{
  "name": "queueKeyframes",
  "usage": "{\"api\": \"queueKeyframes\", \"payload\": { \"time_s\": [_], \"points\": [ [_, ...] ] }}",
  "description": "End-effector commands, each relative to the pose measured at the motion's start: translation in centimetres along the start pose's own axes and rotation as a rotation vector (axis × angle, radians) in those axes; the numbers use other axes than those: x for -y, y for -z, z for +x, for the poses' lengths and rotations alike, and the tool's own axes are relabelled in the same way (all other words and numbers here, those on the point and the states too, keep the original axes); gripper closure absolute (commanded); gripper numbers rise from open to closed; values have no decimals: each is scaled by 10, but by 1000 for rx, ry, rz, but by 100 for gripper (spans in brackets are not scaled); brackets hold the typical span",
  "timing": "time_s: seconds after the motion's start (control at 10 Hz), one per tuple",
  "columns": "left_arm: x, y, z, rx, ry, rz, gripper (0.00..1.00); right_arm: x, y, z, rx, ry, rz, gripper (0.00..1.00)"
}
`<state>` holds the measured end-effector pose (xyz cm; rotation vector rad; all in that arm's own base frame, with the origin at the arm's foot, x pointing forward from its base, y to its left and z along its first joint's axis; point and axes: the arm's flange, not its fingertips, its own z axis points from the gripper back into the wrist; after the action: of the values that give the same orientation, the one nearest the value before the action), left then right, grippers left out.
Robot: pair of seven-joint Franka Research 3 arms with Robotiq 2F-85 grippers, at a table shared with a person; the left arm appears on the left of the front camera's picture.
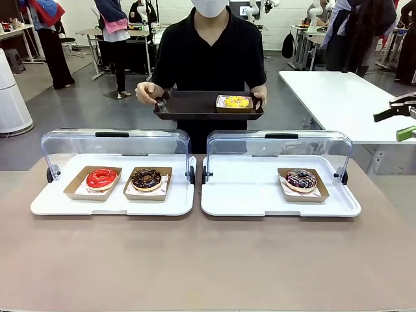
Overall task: Provide the desired donut to the person.
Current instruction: Pick up and lift the Paper togo box containing the Donut pointed at by the person.
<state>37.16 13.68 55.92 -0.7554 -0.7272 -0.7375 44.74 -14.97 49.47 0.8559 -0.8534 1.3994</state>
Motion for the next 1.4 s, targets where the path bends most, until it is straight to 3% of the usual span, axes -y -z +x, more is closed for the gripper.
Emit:
{"api": "queueKeyframes", "payload": {
  "time_s": [0.0, 0.1, 0.2, 1.3],
  "points": [
    [1, 0, 0, 13, 6, -8, 0, -3, -9, -2, -42, -13, -38, 0],
    [1, 0, 0, 13, 6, -8, 0, 0, -9, 5, -70, -11, -107, 0],
    [1, 0, 0, 13, 6, -8, 0, -2, -6, -2, -6, 2, -11, 0],
    [1, 0, 0, 13, 6, -8, 0, -2, -6, -2, -6, 2, -11, 0]
  ]
}}
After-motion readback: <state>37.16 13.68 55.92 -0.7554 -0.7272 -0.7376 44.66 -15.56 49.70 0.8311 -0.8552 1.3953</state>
